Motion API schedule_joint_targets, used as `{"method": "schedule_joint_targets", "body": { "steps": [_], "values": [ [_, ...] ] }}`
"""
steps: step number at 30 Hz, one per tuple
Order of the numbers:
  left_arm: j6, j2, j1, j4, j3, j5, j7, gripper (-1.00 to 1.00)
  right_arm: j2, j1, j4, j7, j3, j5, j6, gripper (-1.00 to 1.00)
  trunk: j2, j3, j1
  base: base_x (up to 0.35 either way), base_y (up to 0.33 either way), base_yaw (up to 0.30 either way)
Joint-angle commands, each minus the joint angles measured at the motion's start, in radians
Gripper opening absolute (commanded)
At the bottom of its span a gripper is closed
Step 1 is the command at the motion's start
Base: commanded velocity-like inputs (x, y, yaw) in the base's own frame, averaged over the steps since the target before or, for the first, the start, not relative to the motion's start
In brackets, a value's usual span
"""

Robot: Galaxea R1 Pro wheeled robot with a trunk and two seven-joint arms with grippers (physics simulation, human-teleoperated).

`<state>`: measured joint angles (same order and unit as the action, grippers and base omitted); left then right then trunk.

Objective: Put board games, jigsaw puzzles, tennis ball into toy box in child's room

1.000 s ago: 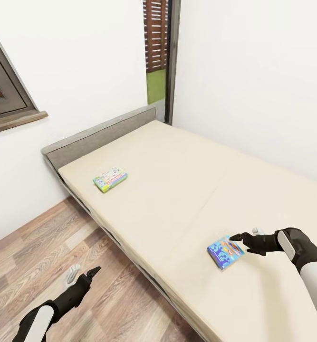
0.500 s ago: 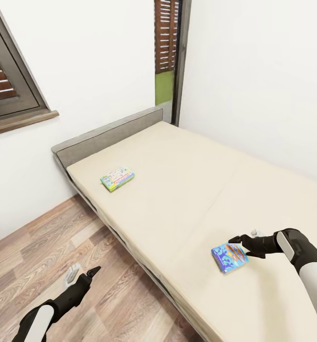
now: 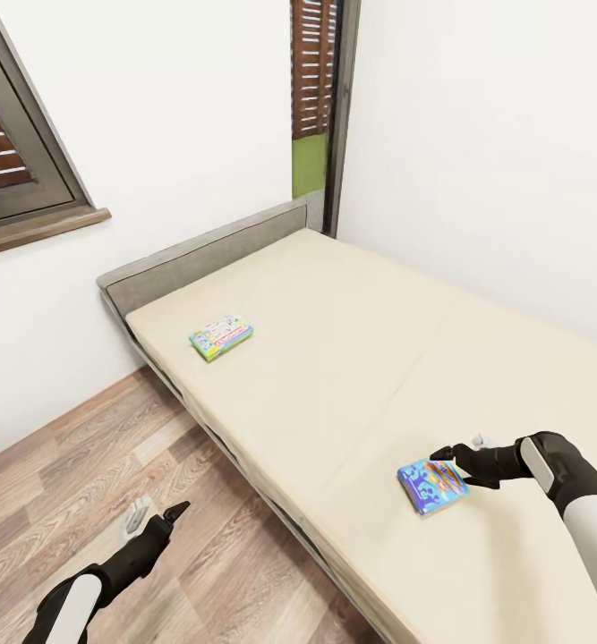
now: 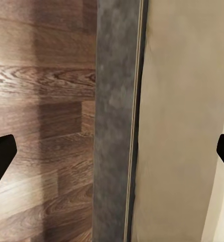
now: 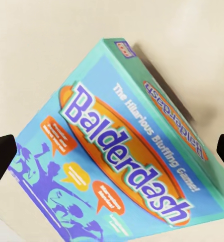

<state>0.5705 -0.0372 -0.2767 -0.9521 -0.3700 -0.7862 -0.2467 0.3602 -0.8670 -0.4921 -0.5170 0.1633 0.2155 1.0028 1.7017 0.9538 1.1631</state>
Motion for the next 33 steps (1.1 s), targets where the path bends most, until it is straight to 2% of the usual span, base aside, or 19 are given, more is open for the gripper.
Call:
{"method": "schedule_joint_targets", "body": {
  "steps": [1, 12, 33],
  "values": [
    [0.008, 0.0, 0.0, 0.0, -0.003, -0.004, -0.002, 1.0, 0.0, 0.0, 0.0, -0.003, 0.004, -0.002, 0.006, 1.0, 0.0, 0.001, 0.0, 0.0, 0.0, 0.001],
    [0.007, 0.0, -0.001, 0.0, -0.003, -0.004, -0.002, 1.0, -0.001, 0.011, -0.002, -0.004, 0.003, -0.002, 0.007, 1.0, 0.0, 0.0, 0.0, 0.0, 0.0, 0.031],
    [-0.007, 0.0, 0.0, 0.0, 0.0, -0.003, -0.002, 1.0, -0.003, 0.015, -0.002, -0.006, 0.001, -0.001, 0.009, 1.0, 0.0, -0.013, 0.0, 0.0, 0.0, 0.193]
  ]
}}
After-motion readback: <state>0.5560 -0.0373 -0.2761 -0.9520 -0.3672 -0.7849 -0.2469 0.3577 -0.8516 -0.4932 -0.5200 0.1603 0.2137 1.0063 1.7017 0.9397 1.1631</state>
